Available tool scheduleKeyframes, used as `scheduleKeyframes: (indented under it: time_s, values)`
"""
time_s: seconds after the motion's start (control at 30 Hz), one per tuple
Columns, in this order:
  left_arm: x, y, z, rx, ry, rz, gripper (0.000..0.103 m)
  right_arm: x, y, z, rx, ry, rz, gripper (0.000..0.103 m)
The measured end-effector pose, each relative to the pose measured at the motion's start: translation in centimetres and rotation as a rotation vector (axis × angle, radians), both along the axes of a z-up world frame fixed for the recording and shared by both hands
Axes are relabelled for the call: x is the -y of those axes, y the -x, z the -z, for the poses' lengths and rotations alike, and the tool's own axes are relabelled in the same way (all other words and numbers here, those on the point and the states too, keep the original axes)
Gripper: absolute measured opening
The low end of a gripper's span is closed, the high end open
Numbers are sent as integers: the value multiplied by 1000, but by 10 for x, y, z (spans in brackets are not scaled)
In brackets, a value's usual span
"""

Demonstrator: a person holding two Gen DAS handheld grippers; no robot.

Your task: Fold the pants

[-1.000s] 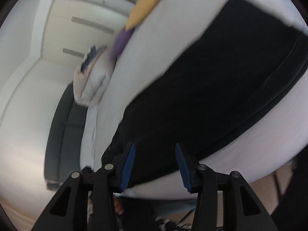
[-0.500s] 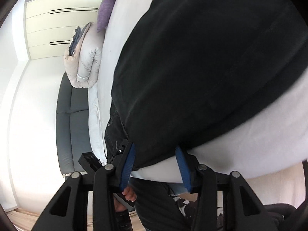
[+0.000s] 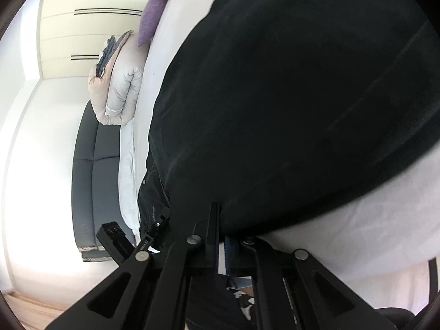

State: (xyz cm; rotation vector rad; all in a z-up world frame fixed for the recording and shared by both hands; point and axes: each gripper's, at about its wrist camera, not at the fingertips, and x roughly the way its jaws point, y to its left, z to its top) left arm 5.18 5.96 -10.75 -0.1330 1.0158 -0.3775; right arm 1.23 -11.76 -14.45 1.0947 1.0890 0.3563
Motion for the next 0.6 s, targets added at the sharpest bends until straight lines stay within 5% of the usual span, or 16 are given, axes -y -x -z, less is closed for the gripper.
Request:
scheduleKeyframes:
  time_s: [0.23, 0.33, 0.43, 0.6]
  values:
    - [4, 8, -8, 12, -5, -35, 4, -4, 2, -6, 91, 62, -48, 4]
    - [13, 11, -24, 45, 32, -18, 5, 4, 5, -5, 90, 19, -41, 12]
    - [34, 11, -43, 101, 121, 36, 5, 28, 8, -9, 110, -7, 46, 32]
    - [93, 3, -28, 44, 98, 173, 5, 92, 17, -10, 103, -25, 265, 36]
